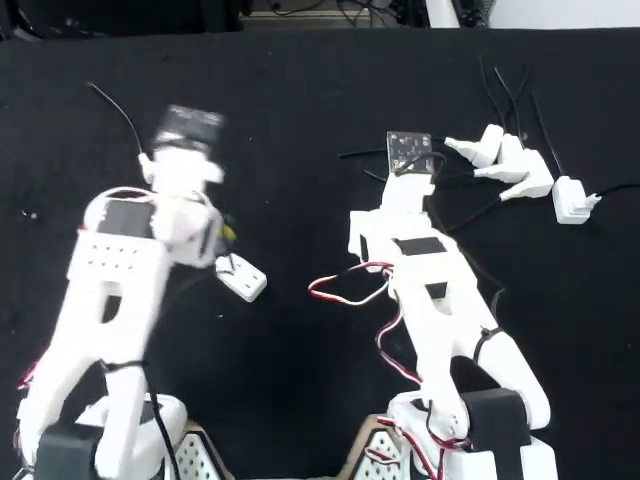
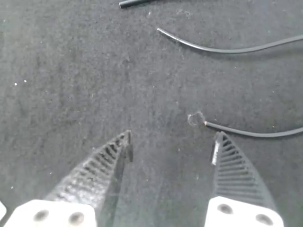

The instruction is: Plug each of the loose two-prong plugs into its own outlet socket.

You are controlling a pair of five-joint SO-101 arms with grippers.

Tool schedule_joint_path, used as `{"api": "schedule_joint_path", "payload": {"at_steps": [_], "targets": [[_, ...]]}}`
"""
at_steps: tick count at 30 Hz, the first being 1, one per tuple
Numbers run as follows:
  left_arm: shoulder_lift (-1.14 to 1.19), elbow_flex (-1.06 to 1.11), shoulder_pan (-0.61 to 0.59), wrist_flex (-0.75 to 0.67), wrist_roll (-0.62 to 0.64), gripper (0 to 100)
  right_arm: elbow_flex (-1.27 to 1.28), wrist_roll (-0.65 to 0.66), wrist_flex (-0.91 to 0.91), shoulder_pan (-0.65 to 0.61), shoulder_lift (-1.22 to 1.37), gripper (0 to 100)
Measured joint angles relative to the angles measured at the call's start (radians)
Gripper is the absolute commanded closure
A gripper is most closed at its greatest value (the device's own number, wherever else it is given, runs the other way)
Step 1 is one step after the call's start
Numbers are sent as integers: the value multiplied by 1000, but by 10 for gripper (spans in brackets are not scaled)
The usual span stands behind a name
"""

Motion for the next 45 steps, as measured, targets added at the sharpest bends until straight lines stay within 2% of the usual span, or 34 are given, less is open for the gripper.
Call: {"api": "schedule_joint_path", "payload": {"at_steps": [4, 8, 14, 22, 30, 40, 45], "targets": [[72, 68, -141, -181, 130, 776, 0, 0, 0, 0, 0, 733], [293, 72, -183, -315, 216, 777, 0, 0, 0, 0, 0, 733], [606, -86, -199, -339, 336, 777, 0, 0, 0, 0, 0, 733], [701, -161, -230, -344, 503, 777, 0, 0, 0, 0, 0, 733], [640, -118, -321, -249, 519, 777, 0, 0, 0, 0, 0, 733], [443, 87, -353, -232, 451, 777, 0, 0, 0, 0, 0, 733], [301, 206, -367, -230, 374, 777, 0, 0, 0, 0, 0, 733]]}}
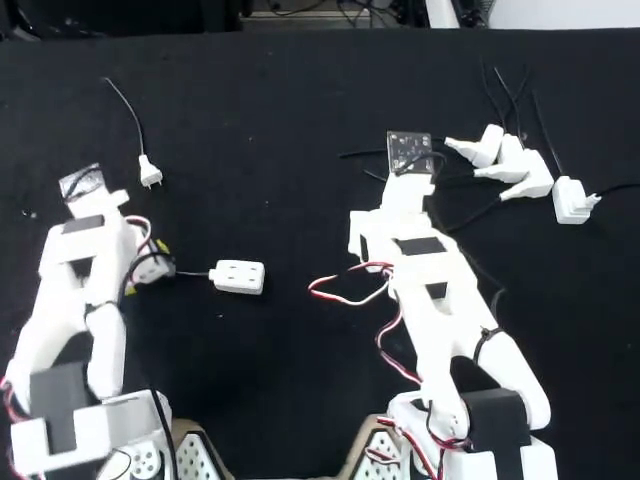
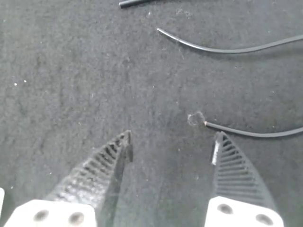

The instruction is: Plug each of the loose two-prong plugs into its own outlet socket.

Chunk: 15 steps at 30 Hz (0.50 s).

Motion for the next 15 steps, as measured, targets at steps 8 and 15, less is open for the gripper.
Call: {"api": "schedule_joint_path", "payload": {"at_steps": [8, 15], "targets": [[-262, -20, -74, -41, -14, 773, 0, 0, 0, 0, 0, 733], [-181, -213, 15, -54, -12, 772, 0, 0, 0, 0, 0, 733]]}}
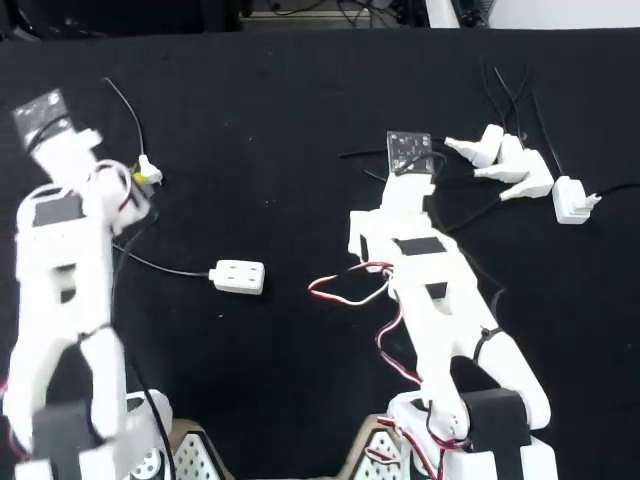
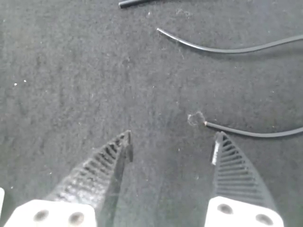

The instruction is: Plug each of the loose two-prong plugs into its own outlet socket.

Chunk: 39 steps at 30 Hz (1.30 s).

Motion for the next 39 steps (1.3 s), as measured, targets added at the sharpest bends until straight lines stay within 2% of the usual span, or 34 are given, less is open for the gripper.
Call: {"api": "schedule_joint_path", "payload": {"at_steps": [11, 19, 28, 31, 32, 34, 39], "targets": [[631, -509, 20, 0, 15, 772, 0, 0, 0, 0, 0, 733], [1007, -852, 20, 0, -81, 773, 0, 0, 0, 0, 0, 733], [1138, -996, 8, 0, -84, 783, 0, 0, 0, 0, 0, 733], [1138, -1003, 8, 17, -89, 905, 0, 0, 0, 0, 0, 733], [1138, -1010, 8, 44, -89, 970, 0, 0, 0, 0, 0, 733], [1138, -1031, 12, 100, -89, 950, 0, 0, 0, 0, 0, 733], [1140, -1083, 12, 258, -91, 972, 0, 0, 0, 0, 0, 733]]}}
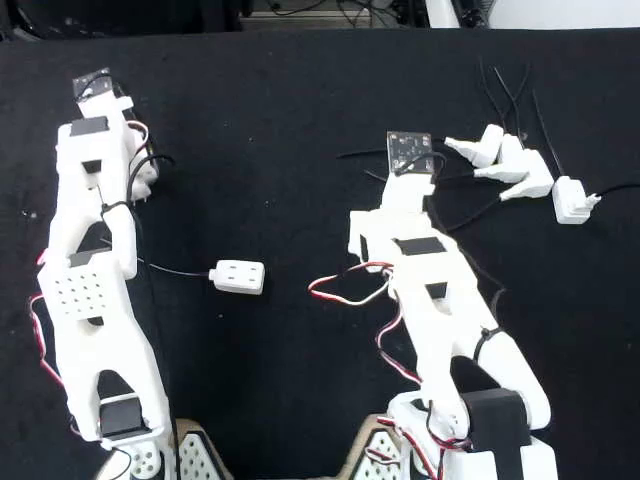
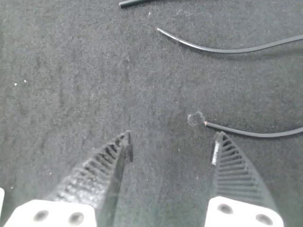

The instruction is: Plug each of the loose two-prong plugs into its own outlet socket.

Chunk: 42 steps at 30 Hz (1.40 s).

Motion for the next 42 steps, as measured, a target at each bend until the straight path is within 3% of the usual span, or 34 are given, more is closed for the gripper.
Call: {"api": "schedule_joint_path", "payload": {"at_steps": [13, 19, 27, 31, 37, 42], "targets": [[3, -315, 92, 516, 0, 970, 0, 0, 0, 0, 0, 733], [0, -359, 144, 585, 17, 970, 0, 0, 0, 0, 0, 733], [-385, 38, 241, 577, 48, 970, 0, 0, 3, 0, 0, 733], [-674, 316, 328, 468, 52, 970, -17, 5, 41, 0, -12, 733], [-1049, 755, 480, 183, -9, 970, -222, 114, 408, 133, -227, 733], [-1157, 950, 678, 71, -101, 970, -272, 305, 703, 296, -416, 733]]}}
